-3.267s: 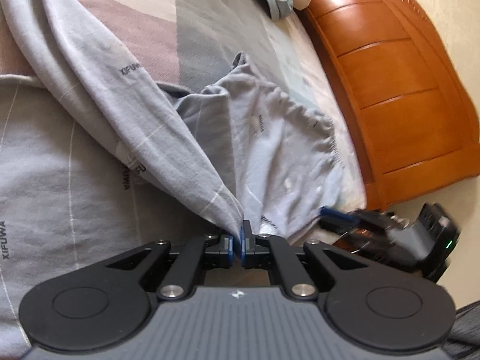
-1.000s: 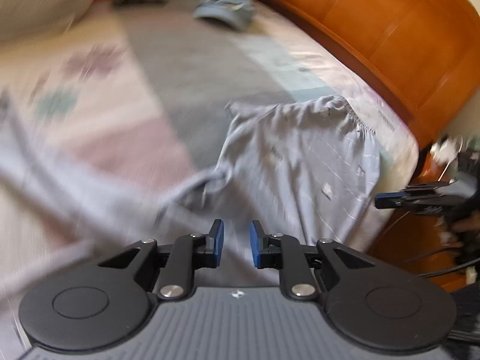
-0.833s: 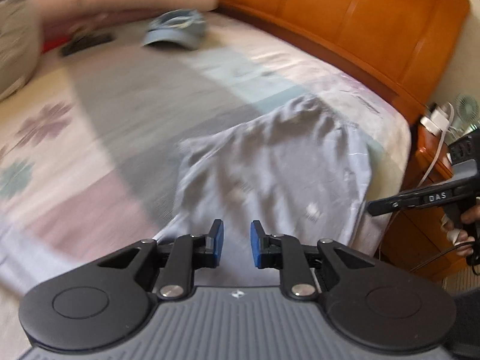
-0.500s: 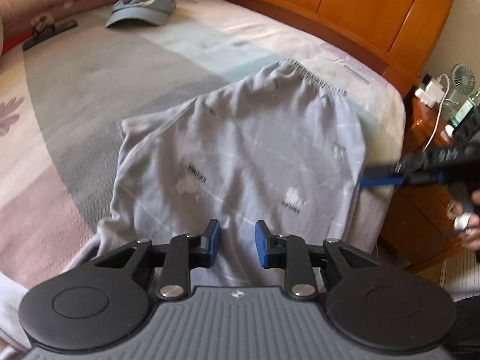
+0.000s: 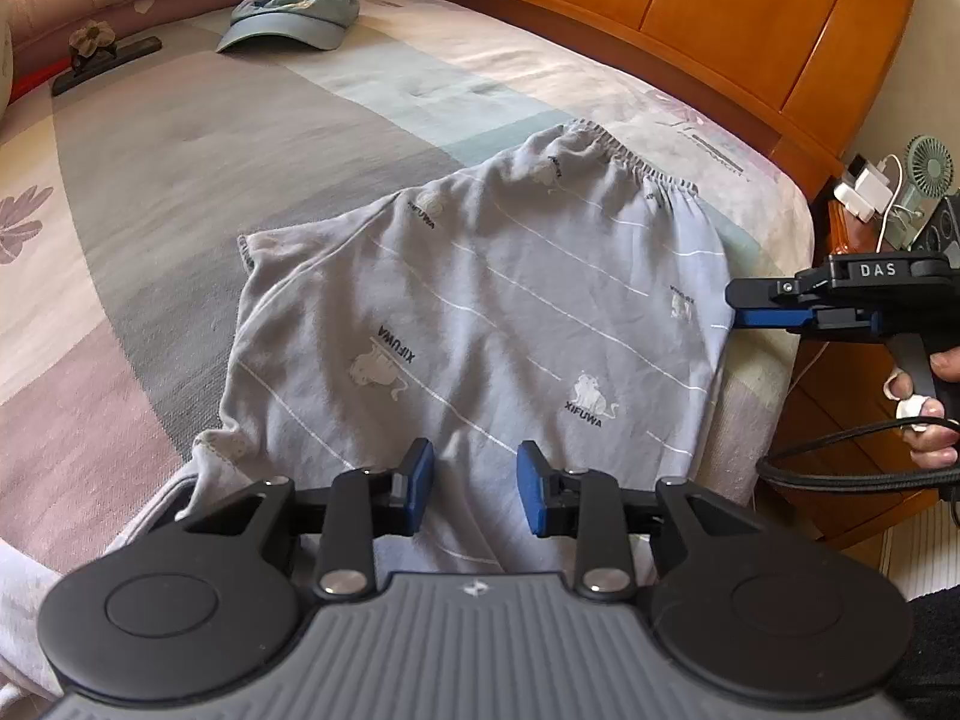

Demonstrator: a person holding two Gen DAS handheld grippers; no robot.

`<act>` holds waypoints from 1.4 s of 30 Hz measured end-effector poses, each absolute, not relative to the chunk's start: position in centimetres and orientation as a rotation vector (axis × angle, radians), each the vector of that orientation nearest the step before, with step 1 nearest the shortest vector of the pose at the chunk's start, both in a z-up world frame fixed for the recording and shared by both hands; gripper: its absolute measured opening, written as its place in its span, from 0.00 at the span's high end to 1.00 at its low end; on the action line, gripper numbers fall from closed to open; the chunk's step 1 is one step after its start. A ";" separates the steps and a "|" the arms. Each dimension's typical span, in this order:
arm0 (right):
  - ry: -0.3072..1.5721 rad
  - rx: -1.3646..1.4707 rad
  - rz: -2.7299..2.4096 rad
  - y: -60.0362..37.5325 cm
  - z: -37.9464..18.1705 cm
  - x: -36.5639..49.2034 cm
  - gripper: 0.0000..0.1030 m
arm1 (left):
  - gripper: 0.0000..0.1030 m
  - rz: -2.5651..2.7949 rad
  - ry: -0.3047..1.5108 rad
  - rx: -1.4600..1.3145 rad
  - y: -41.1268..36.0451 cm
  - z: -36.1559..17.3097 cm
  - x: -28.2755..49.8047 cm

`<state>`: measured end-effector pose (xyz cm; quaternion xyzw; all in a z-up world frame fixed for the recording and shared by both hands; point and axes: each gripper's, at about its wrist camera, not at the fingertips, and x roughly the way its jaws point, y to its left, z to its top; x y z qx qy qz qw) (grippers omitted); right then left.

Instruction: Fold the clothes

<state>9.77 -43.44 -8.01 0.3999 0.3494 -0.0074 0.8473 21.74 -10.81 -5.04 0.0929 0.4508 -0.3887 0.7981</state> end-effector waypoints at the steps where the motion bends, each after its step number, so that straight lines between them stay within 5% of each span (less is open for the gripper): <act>1: 0.729 0.844 -0.019 -43.6 -8.0 9.7 0.67 | 0.71 -0.835 0.967 0.200 -10.8 -5.0 21.7; 42: 0.706 0.943 0.067 -41.1 -9.2 10.2 0.62 | 0.67 -0.842 0.952 0.187 -10.4 -4.4 21.5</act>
